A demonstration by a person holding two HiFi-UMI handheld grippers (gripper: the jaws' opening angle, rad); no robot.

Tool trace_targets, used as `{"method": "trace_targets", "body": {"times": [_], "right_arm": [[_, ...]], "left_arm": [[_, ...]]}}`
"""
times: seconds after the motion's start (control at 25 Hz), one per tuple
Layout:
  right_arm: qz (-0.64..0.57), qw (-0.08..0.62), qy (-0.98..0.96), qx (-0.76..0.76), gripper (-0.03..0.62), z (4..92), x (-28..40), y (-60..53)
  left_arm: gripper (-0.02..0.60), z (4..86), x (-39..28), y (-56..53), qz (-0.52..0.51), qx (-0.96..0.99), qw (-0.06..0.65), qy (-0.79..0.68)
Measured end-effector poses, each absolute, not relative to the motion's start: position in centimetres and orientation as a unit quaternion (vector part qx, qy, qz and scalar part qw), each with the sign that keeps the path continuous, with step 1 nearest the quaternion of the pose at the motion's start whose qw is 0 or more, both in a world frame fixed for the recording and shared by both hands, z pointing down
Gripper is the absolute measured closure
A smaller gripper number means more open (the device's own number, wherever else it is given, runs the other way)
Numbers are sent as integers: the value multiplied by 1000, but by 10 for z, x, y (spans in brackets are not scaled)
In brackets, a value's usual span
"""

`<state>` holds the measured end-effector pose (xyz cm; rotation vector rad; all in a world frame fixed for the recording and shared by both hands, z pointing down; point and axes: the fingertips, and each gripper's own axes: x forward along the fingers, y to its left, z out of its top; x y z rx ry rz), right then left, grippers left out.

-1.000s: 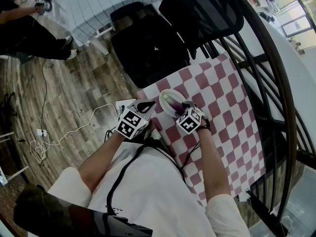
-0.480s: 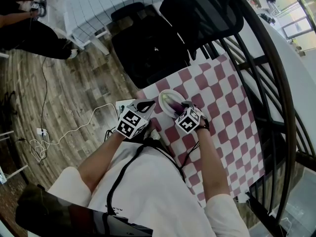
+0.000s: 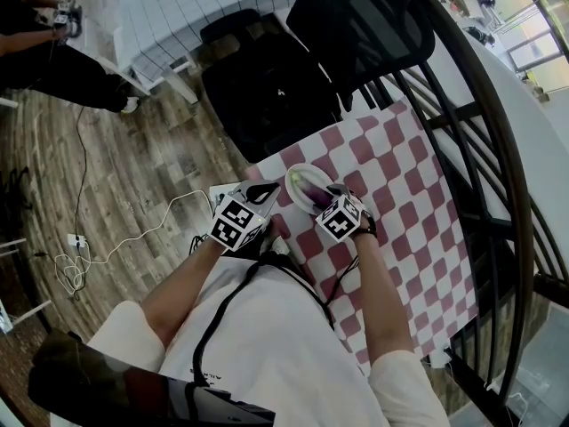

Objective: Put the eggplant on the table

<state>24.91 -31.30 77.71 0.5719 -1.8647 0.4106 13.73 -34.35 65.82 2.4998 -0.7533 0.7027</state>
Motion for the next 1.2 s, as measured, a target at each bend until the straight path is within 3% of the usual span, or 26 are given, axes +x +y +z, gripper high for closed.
{"method": "trace_targets", "body": {"times": [0.36, 0.68, 1.2], "right_arm": [[181, 524, -789, 262, 322, 764, 251, -311], [204, 454, -800, 334, 329, 728, 253, -314], [245, 225, -799, 501, 541, 627, 267, -285]], "left_arm": [[575, 650, 140, -340, 253, 907, 208, -267], [575, 642, 147, -335, 255, 916, 194, -243], [575, 598, 175, -329, 229, 940, 153, -200]]}}
